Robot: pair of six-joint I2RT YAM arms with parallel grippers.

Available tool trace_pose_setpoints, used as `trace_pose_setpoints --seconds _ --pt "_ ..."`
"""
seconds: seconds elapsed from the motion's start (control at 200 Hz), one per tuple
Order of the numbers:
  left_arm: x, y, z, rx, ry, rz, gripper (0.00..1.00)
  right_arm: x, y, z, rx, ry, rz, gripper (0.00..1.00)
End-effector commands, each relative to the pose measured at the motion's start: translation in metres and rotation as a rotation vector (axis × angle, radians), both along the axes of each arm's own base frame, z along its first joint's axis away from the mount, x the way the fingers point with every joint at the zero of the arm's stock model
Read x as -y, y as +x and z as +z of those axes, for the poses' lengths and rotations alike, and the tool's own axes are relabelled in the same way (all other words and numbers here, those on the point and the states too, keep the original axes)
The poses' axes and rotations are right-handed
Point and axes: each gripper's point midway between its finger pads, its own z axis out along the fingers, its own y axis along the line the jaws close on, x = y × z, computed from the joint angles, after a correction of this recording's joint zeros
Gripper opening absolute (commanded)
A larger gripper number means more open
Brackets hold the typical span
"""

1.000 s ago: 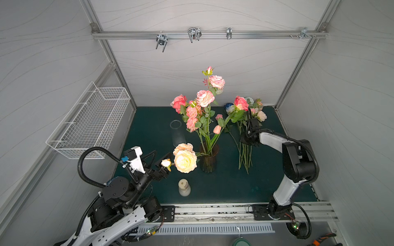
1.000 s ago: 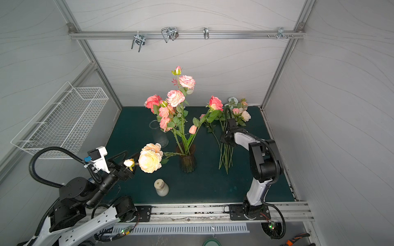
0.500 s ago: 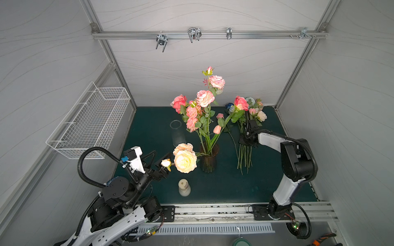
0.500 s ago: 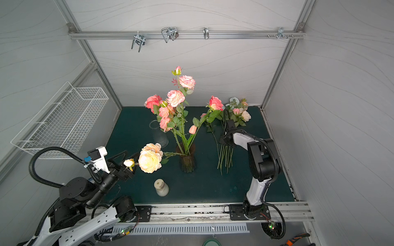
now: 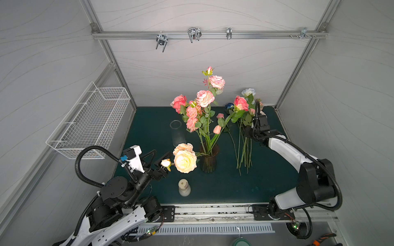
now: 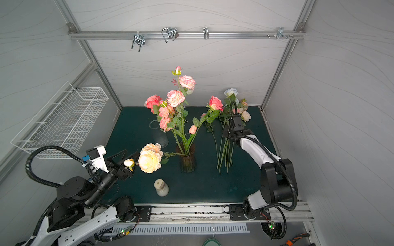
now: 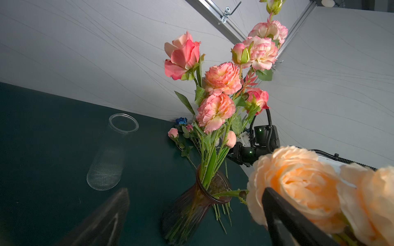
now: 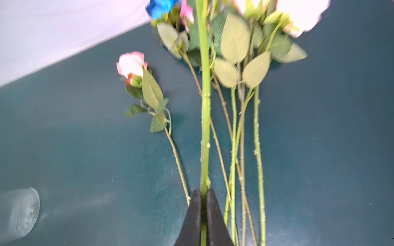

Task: Arrange the flowers into the vase
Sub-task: 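Grasp the white rose stem in the pile with the right gripper, then lift the white rose high with the right gripper, then grasp the white rose stem with the left gripper while the right holds it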

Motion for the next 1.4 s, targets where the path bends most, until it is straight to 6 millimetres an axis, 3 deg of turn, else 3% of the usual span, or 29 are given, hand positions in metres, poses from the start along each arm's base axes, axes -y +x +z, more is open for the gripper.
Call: trace_pose_setpoints --seconds 0.0,0.33,0.555,0.685,0.83,0.965,1.121,1.261,1.396 --pt "-0.005 -0.005 0.026 0.054 -0.052 -0.005 0.99 0.013 -0.009 0.022 0.064 -0.019 -0.060 0.00" --pt "-0.017 -0.011 0.054 0.112 -0.046 0.013 0.99 0.011 -0.043 0.123 0.335 0.008 -0.046 0.00" --pt "-0.028 -0.028 0.087 0.186 -0.077 -0.027 0.99 -0.007 -0.086 0.187 0.521 0.142 0.082 0.00" --pt "-0.023 -0.044 0.113 0.248 -0.080 -0.123 0.99 -0.024 -0.121 0.228 0.650 0.241 0.212 0.00" --pt "0.007 -0.063 0.141 0.304 -0.021 -0.309 0.99 -0.058 -0.168 0.272 0.761 0.340 0.459 0.00" --pt "0.053 -0.060 0.160 0.286 0.072 -0.459 0.98 -0.097 -0.207 0.300 0.763 0.422 0.712 0.00" --pt "0.095 -0.053 0.188 0.310 0.117 -0.569 0.92 -0.129 -0.237 0.310 0.733 0.469 0.887 0.00" --pt "0.131 -0.049 0.212 0.350 0.131 -0.668 0.83 -0.145 -0.255 0.311 0.722 0.482 0.972 0.00" --pt "0.165 -0.036 0.220 0.313 0.174 -0.737 0.86 -0.157 -0.268 0.310 0.714 0.476 1.042 0.00"
